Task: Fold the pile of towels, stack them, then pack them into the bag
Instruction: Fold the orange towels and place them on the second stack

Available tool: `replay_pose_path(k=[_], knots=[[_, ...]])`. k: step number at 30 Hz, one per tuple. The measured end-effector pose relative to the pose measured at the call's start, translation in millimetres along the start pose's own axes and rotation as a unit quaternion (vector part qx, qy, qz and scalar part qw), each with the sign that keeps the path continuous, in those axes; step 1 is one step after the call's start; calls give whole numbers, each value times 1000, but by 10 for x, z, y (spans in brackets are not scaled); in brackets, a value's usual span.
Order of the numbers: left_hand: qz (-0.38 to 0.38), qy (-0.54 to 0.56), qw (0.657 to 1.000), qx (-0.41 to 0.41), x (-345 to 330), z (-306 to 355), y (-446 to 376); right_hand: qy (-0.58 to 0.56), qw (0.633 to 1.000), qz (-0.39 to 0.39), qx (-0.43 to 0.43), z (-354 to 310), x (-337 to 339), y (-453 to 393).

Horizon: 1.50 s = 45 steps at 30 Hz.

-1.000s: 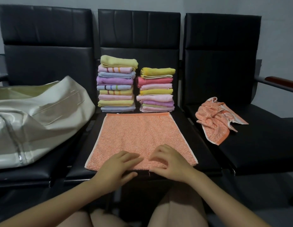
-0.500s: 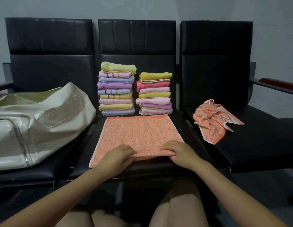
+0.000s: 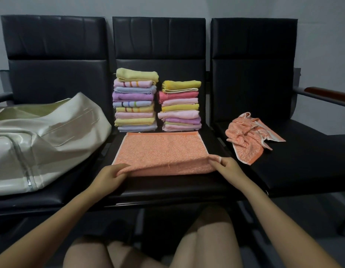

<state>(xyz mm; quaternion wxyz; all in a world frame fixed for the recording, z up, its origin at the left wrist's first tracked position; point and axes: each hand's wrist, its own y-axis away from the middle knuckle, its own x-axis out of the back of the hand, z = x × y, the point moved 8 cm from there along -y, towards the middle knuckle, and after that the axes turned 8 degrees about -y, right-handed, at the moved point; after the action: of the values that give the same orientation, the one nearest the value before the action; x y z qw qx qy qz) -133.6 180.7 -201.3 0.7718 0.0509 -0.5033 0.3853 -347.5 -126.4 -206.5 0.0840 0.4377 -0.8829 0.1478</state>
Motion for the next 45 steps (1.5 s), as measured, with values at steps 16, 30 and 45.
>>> replay_pose_path(k=[16, 30, 45], knots=[[-17, -46, 998, 46, -33, 301, -44, 29, 994, 103, 21, 5, 175, -24], [75, 57, 989, 118, 385, -42, -981, 161, 981, 104, 26, -296, 168, -1022], [109, -103, 973, 174, -247, -860, -1624, 286, 944, 128, -100, 405, 29, -1590]])
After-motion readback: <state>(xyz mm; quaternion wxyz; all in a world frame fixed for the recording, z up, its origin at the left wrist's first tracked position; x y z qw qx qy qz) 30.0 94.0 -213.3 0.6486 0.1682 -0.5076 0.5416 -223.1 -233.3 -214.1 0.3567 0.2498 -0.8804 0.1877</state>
